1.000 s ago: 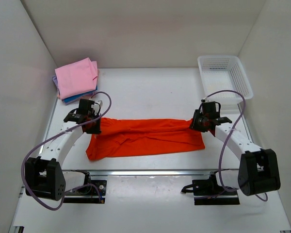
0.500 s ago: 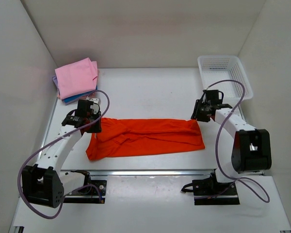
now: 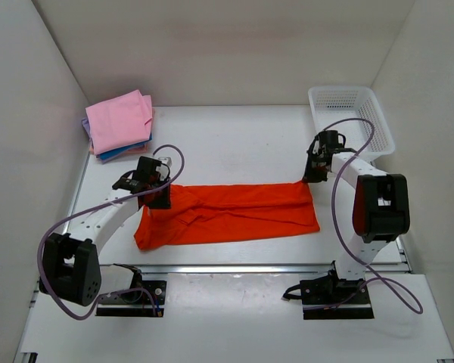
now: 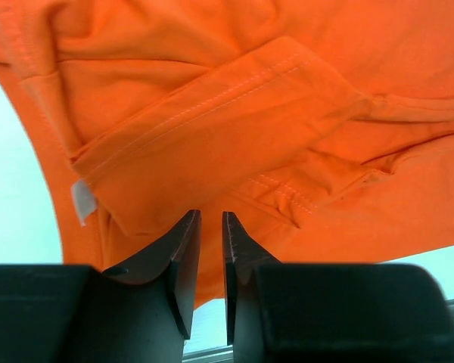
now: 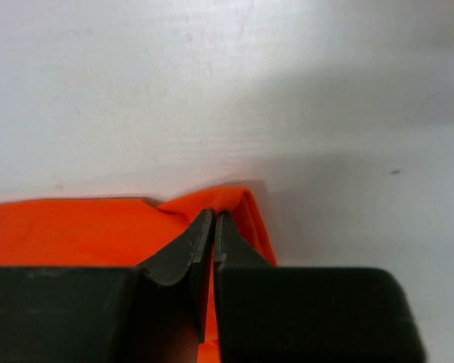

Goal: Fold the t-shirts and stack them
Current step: Fold the other side of the tshirt into a rectangle, then rotate the tshirt 95 degrees

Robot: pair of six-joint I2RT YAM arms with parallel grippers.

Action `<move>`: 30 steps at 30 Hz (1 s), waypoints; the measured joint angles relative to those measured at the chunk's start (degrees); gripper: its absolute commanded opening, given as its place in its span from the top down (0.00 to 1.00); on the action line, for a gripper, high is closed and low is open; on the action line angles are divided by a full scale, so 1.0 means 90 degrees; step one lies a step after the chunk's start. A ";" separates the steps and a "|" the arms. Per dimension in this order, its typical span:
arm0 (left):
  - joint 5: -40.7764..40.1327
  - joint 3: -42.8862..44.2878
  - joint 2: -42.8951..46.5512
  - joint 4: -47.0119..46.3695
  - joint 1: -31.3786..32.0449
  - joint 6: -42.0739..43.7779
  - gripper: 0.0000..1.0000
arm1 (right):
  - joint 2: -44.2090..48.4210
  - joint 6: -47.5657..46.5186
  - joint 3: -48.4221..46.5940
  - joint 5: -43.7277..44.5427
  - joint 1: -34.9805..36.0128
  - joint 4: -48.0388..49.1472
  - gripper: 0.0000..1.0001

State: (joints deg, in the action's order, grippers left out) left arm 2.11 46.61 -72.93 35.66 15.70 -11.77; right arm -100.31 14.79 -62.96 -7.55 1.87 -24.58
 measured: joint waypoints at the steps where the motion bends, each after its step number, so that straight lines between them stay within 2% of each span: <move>1: 0.0010 -0.0019 -0.0015 -0.0039 0.0032 -0.0024 0.71 | 0.0000 0.0000 -0.0109 0.0022 -0.0012 -0.0019 1.00; 3: 0.0032 -0.0075 -0.0034 -0.0129 0.0102 -0.0073 0.71 | -0.0066 0.0000 -0.0464 0.0109 -0.0041 -0.0083 0.99; 7: 0.0039 -0.0216 -0.0151 -0.0231 0.0248 -0.0143 0.72 | -0.0401 -0.0022 -0.1195 0.0347 -0.0087 -0.0287 0.83; 10: 0.0027 -0.0272 -0.0321 -0.0272 0.0391 -0.0202 0.72 | -0.0342 -0.0109 -0.1127 0.0573 -0.0029 -0.0299 0.72; 13: 0.0027 -0.0282 -0.0534 -0.0386 0.0515 -0.0265 0.72 | -0.0102 -0.0192 -0.0852 0.0782 0.0165 -0.0296 0.70; 15: 0.0024 -0.0296 -0.0690 -0.0476 0.0576 -0.0323 0.72 | 0.0078 -0.0248 -0.0668 0.0821 0.0325 -0.0233 0.73; 17: 0.0002 -0.0306 -0.0833 -0.0561 0.0617 -0.0393 0.72 | 0.0214 -0.0308 -0.0520 0.0719 0.0432 -0.0129 0.91; 19: -0.0019 -0.0311 -0.1005 -0.0656 0.0646 -0.0452 0.72 | 0.0238 -0.0357 -0.0466 0.0580 0.0464 -0.0041 1.00; 25: -0.0107 -0.0102 -0.1639 -0.0862 0.0653 -0.0561 0.74 | -0.0117 -0.0289 -0.0287 0.0469 0.0396 0.0308 1.00; 30: -0.0238 0.0860 -0.2543 -0.0831 0.0588 -0.0529 0.74 | -0.0340 -0.0083 -0.0046 0.0495 0.0410 0.0338 1.00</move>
State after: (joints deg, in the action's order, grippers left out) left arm -0.03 54.35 -95.81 28.18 20.99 -16.53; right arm -103.37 14.04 -63.37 -3.09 5.56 -21.54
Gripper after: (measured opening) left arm 0.260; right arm 0.001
